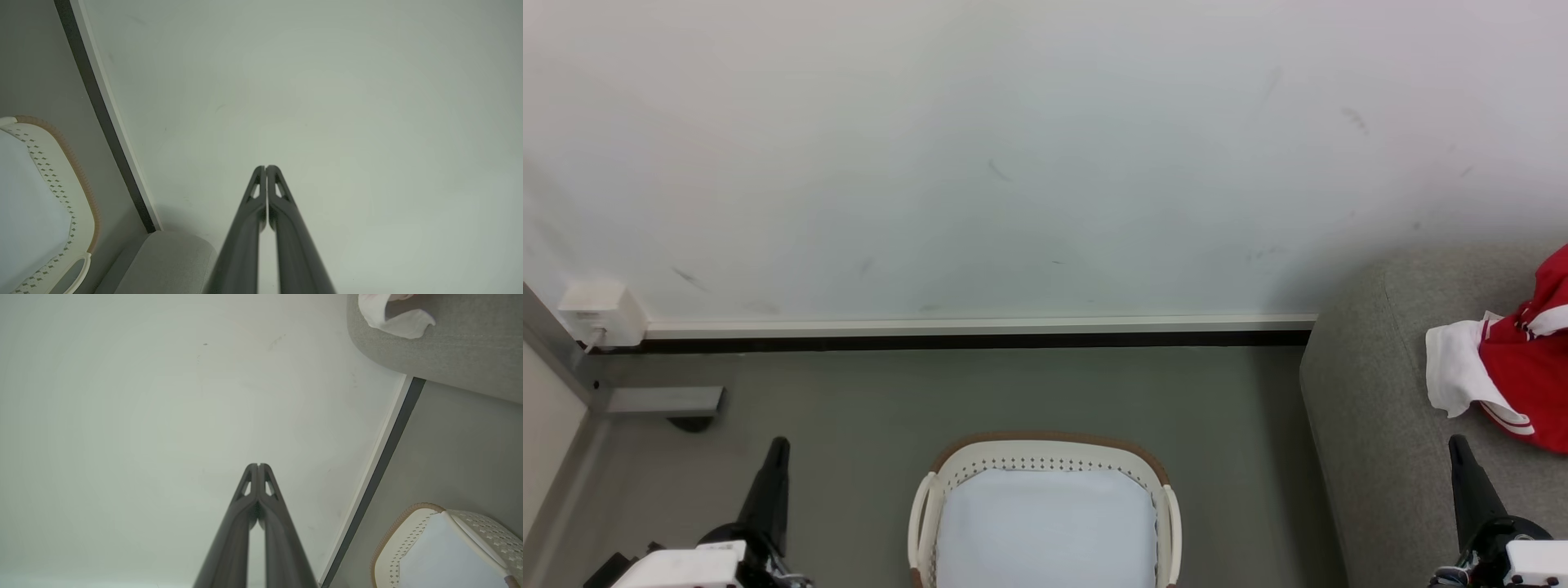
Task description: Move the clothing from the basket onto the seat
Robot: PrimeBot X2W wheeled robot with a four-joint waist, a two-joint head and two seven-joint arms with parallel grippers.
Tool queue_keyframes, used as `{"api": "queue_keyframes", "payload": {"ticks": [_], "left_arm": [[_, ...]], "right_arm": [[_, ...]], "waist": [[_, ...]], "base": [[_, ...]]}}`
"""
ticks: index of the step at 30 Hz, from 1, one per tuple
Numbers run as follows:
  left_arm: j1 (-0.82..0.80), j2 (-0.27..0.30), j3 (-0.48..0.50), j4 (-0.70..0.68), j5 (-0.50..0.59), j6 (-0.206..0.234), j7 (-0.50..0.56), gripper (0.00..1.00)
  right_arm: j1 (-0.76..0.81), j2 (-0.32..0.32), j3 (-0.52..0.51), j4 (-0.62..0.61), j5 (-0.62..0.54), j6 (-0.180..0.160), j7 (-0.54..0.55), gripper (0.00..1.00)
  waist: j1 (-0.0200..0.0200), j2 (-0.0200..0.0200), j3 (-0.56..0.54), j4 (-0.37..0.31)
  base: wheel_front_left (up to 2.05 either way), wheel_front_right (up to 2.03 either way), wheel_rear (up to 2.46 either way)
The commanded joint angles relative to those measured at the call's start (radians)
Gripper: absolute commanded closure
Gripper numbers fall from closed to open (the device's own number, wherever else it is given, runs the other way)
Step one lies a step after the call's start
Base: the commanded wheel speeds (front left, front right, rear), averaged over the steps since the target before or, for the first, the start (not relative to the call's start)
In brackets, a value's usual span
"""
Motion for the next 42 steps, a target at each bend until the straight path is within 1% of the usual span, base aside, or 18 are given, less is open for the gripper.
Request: {"api": "queue_keyframes", "payload": {"ticks": [1, 42], "left_arm": [[-0.008, 0.005, 0.002, -0.003, -0.015, -0.006, 0.004, 1.00], [-0.008, 0.006, 0.002, -0.003, -0.015, -0.005, 0.004, 1.00]], "right_arm": [[-0.012, -0.008, -0.004, -0.004, 0.001, -0.002, 0.003, 1.00], [-0.012, -0.008, -0.003, -0.004, 0.002, -0.002, 0.003, 1.00]], "waist": [[0.0000, 0.0000, 0.000, 0.000], [0.0000, 0.0000, 0.000, 0.000]], "base": [[0.00, 0.00, 0.00], [0.00, 0.00, 0.00]]}}
